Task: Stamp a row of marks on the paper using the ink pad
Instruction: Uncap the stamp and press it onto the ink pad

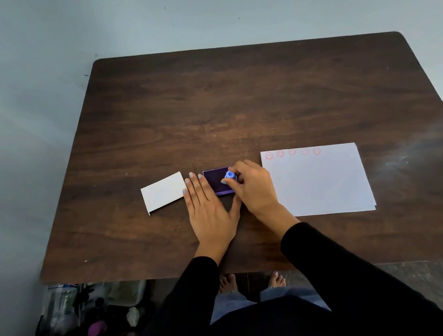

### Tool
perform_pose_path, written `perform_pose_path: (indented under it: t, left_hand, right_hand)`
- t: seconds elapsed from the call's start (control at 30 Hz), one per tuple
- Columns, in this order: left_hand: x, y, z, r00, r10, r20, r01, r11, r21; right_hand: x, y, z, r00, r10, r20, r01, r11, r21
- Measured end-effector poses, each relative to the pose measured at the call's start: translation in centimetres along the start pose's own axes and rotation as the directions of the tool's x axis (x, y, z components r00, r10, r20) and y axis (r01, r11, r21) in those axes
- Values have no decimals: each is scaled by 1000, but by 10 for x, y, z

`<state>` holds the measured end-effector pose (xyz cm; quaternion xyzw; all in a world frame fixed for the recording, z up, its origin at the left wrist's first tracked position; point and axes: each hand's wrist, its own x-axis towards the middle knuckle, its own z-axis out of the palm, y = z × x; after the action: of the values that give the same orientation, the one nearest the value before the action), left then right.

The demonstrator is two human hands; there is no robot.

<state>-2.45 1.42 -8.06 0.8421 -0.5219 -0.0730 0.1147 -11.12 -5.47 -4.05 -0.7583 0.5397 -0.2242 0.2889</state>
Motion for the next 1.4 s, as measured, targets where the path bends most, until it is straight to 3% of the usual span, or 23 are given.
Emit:
perform_pose_path:
  t: [0.2, 0.87, 1.0, 1.07, 1.17, 1.23, 1.33, 1.4]
  left_hand:
    - [0, 0, -1, 1000, 7, 9, -7, 1000, -20]
    - [-1, 0, -3, 1000, 16, 16, -16, 1000, -12]
    - [-1, -2, -3, 1000, 24, 13, -24, 1000, -18]
    - [-1, 0, -4, 1000, 22, -7, -22, 999, -23]
    - [-2, 3, -9, 993, 71, -90, -76, 995, -61]
    - [-4, 5, -11, 966, 230, -121, -239, 969, -63]
    - [-8, 17, -9, 855, 509, -99, -511, 859, 5]
    - [-13, 26, -8, 802, 595, -51, -592, 803, 66]
  right_hand:
    - [2, -4, 6, 998, 61, -34, -60, 998, 21]
    - [2, -3, 9, 999, 23, -43, -23, 1000, -9]
    - [3, -7, 7, 997, 77, -19, -76, 997, 21]
    - [3, -8, 1, 989, 143, -45, -137, 984, 116]
    - [2, -6, -21, 934, 322, -153, -229, 871, 435]
    - [8, 1, -42, 869, 460, -185, -253, 732, 633]
    - [16, 24, -76, 743, 656, -128, -238, 438, 867]
    - [14, 42, -94, 658, 749, -69, -244, 299, 922]
